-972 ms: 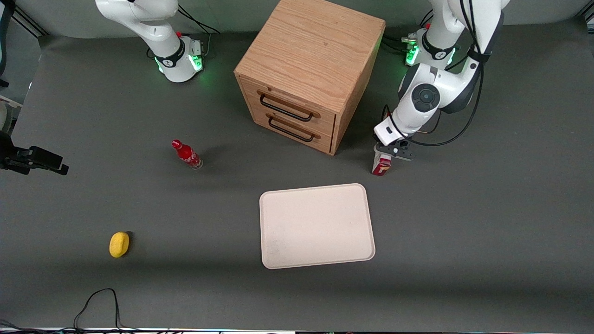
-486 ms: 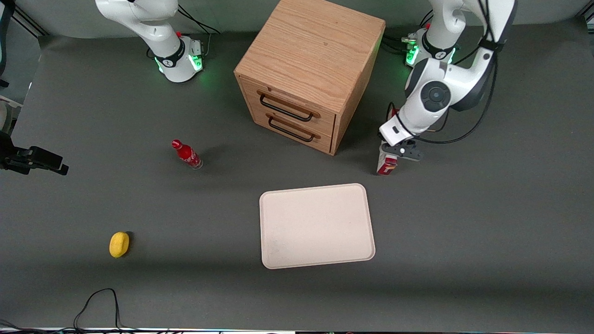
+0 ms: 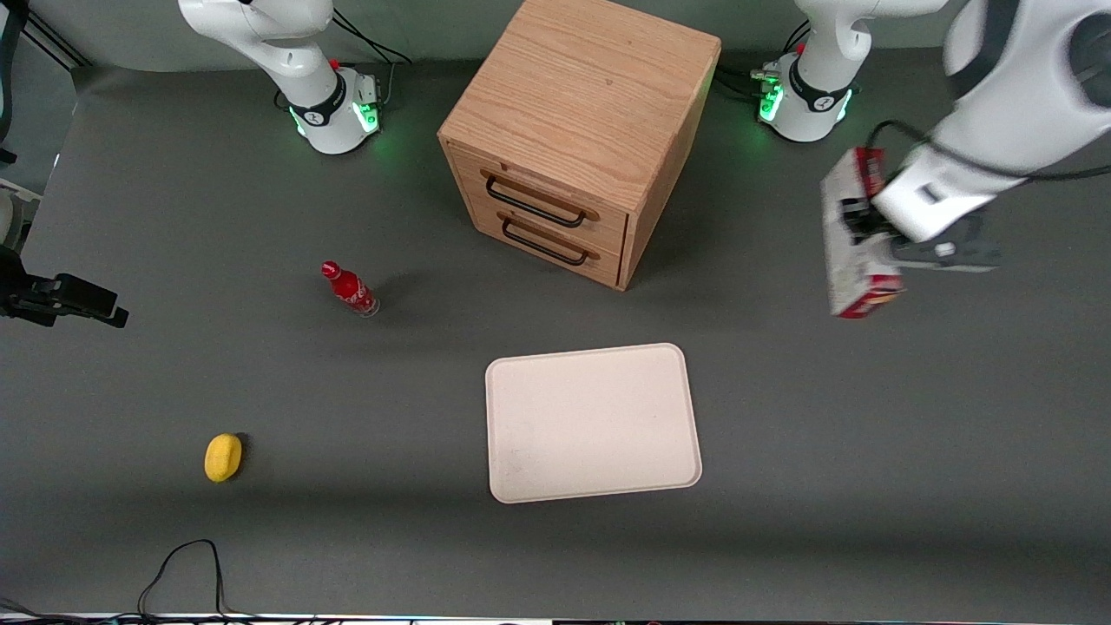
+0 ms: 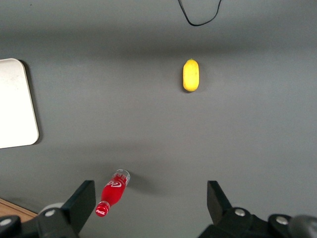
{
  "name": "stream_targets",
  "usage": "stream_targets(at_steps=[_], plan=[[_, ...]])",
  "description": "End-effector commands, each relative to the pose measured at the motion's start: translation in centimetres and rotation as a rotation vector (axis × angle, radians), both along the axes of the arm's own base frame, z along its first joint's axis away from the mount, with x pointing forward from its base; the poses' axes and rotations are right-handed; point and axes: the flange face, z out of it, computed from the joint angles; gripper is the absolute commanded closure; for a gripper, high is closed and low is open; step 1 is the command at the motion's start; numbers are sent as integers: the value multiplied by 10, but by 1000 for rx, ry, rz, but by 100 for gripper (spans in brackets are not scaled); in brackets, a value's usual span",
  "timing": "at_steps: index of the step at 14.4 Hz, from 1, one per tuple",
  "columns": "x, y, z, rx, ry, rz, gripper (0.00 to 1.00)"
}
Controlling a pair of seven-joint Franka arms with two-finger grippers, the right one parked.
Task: Place red cookie box on tray
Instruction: 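Lift the cookie box up and away from the cabinet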
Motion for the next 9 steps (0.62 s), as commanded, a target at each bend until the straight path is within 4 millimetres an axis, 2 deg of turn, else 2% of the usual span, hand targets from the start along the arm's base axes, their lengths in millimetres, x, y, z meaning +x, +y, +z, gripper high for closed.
stream_targets(at_steps=[1,3,6,8,9], plan=[[31,16,59,25,24,23,100],[56,36,72,13,59,54,100],[76,39,70,-1,73,56,100],[86,26,61,-8,64,50,100],[94,12,47,-8,74,49,100]])
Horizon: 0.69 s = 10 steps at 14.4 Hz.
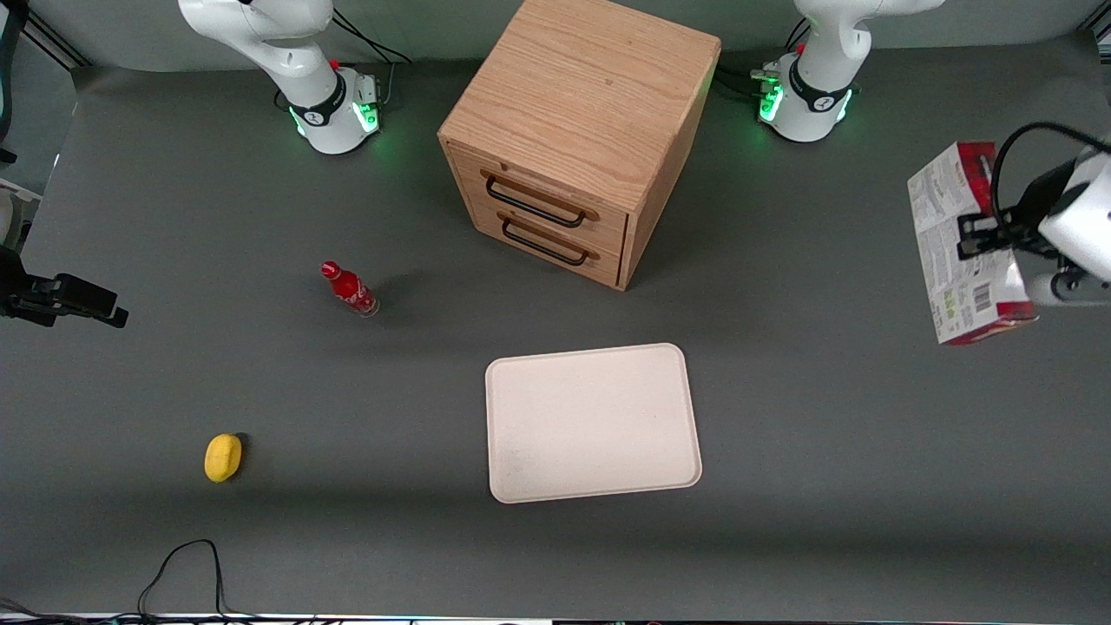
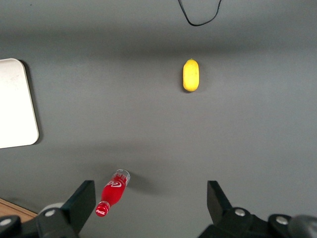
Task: Place red cookie box on tray
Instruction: 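Lift the cookie box up and away from the cabinet, then carry the held cookie box over the white tray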
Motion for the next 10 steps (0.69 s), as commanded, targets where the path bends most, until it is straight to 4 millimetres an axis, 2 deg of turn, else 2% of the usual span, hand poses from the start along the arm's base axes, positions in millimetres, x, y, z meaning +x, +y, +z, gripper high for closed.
stream_targets(at_steps=[1,4,7,8,10], plan=[[19,-45,-10,6,-18,15,100],[48,-121,-56,11,-37,56,100],[72,-206,-119,80,-81,94,100],[79,-222,-141,77,-89,93,100],[92,-235,-183,63,-104,83,100]])
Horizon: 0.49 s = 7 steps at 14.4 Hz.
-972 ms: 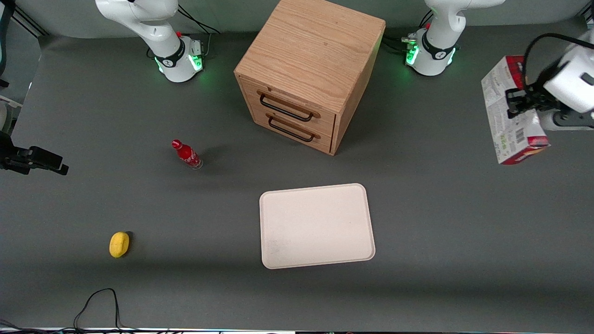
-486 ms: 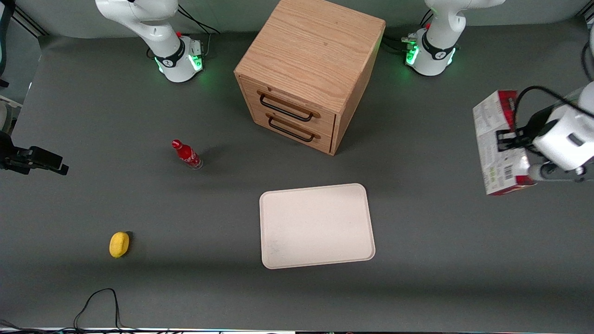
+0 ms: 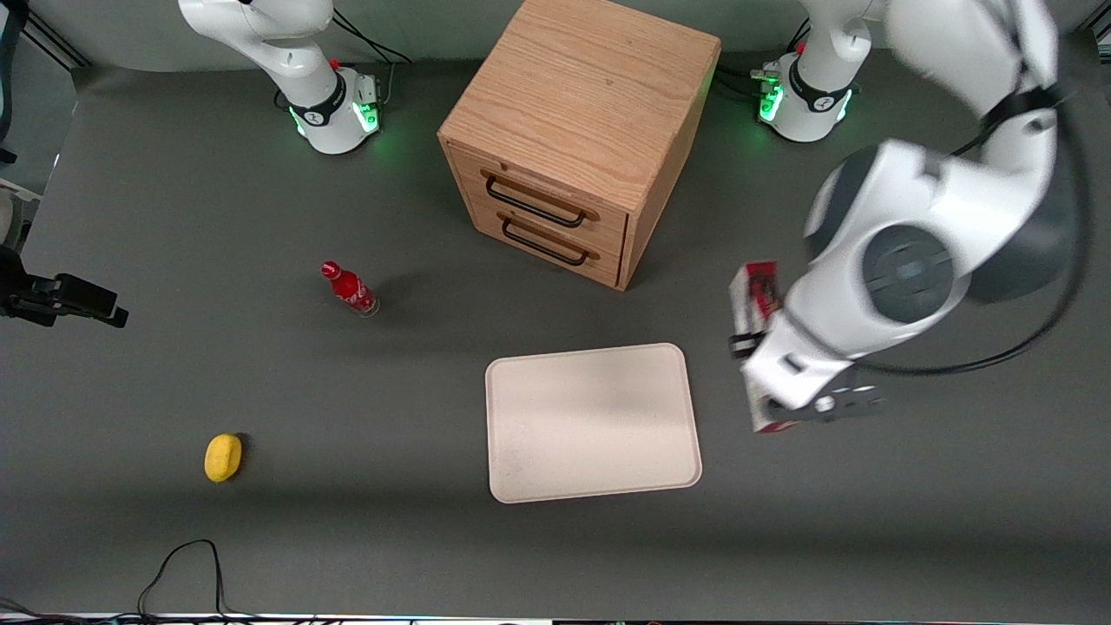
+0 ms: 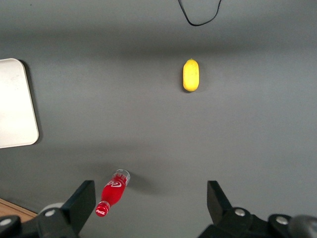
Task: Place red cookie box on tray
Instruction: 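Carry the held cookie box over the white tray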
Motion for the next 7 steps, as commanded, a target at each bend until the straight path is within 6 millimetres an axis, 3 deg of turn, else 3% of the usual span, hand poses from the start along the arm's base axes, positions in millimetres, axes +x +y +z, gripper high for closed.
stream_targets(at_steps=[1,7], plan=[[27,-9,-43,-5,-33,20,100],[35,-32,-153,-23,-40,82,100]])
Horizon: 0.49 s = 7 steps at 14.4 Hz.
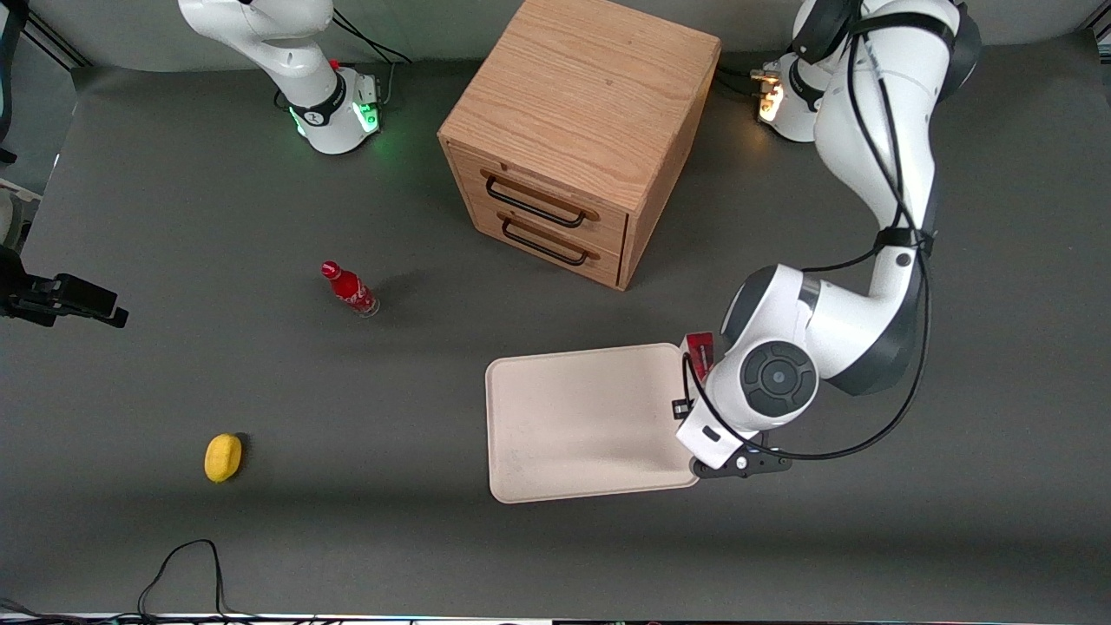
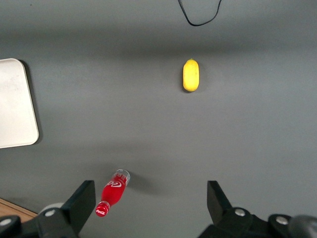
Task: Place red cookie box on tray
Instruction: 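Carry the held cookie box over the white tray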
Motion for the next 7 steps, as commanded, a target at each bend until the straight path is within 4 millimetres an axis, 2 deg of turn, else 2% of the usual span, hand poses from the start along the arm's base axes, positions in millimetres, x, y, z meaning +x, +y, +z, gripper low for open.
stream_targets(at_steps=[1,3,7], plan=[[-4,-17,-32,-2,-25,50,100],[-7,-21,-53,-2,-23,81,100],[-18,-37,-69,6,-10,95,100]])
